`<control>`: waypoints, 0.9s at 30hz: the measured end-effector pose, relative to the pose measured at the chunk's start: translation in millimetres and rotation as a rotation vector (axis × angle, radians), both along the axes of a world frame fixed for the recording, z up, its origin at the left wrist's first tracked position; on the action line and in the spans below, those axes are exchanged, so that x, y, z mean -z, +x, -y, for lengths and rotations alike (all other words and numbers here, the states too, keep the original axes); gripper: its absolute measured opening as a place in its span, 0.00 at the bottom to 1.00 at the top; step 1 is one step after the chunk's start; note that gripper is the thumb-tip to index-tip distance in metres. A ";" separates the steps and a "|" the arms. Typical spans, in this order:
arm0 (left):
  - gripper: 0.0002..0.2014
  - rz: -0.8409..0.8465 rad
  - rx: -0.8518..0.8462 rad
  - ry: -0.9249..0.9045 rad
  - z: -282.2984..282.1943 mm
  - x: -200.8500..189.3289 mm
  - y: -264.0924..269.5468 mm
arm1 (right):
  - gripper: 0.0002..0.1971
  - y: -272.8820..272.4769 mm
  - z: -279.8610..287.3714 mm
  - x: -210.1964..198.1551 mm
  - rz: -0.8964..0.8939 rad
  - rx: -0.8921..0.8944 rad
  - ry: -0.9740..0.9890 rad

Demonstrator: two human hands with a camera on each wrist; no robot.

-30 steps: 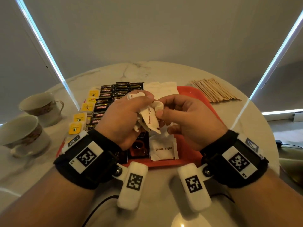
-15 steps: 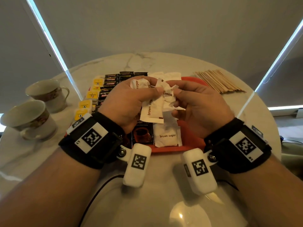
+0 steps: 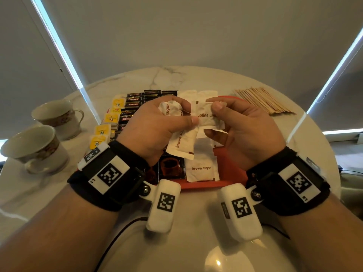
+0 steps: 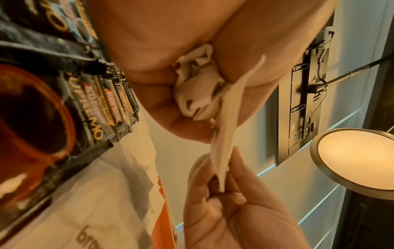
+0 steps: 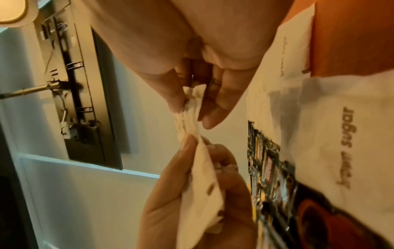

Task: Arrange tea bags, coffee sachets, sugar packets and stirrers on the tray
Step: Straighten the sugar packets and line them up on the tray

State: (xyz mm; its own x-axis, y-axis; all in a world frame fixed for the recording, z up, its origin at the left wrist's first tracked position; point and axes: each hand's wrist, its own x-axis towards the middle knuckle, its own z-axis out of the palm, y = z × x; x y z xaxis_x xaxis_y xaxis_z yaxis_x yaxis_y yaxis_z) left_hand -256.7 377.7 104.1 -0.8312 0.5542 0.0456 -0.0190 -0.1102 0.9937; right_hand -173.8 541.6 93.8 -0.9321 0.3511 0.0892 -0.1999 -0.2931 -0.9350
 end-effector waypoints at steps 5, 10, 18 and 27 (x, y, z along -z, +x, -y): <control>0.06 0.043 -0.055 0.053 2.5 -2.2 -6.2 | 0.06 -0.4 -6.5 1.3 -0.025 0.051 0.125; 0.12 0.013 0.095 -0.017 6.5 -5.7 -0.6 | 0.16 -0.5 -3.7 4.8 -0.071 -0.061 0.251; 0.05 -0.027 0.029 0.006 6.5 -7.0 -1.0 | 0.27 -0.5 -4.9 1.9 0.048 -0.151 0.197; 0.09 -0.015 -0.005 0.012 1.5 -1.5 -4.2 | 0.06 -3.7 -29.4 -7.1 0.196 0.180 0.224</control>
